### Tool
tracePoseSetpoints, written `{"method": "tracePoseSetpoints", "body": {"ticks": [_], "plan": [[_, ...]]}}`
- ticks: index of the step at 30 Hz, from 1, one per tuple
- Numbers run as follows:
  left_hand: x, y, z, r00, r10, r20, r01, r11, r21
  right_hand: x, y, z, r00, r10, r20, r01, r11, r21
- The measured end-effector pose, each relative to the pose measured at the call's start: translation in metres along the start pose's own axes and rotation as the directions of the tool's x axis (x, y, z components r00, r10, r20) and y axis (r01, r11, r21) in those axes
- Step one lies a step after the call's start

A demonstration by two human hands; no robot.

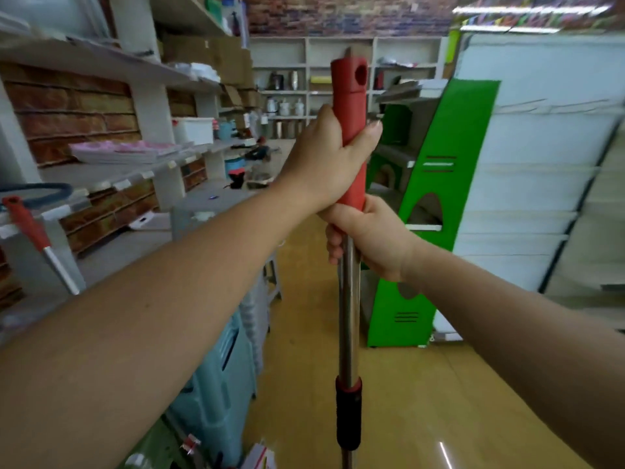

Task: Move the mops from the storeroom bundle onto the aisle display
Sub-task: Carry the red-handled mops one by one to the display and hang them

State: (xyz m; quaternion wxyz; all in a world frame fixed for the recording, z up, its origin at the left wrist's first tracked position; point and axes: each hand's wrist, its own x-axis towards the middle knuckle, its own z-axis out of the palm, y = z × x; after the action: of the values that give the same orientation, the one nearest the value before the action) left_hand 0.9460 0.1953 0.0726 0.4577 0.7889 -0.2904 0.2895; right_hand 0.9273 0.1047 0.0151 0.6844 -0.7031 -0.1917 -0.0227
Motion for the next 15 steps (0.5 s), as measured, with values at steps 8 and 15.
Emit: {"method": "tracePoseSetpoints", "body": {"ticks": [8, 15], "plan": [[0.035, 0.065, 0.095, 0.991, 0.061, 0.122, -0.043, 0.988, -0.15, -0.037, -0.021, -0.107, 0.97, -0.049, -0.239, 0.032, 0.997, -0.074], [0.055, 0.123, 0.188, 0.961, 0.154, 0.23, -0.063, 0.932, -0.358, -0.078, -0.035, -0.201, 0.899, -0.1, -0.426, 0.045, 0.99, -0.137]]}}
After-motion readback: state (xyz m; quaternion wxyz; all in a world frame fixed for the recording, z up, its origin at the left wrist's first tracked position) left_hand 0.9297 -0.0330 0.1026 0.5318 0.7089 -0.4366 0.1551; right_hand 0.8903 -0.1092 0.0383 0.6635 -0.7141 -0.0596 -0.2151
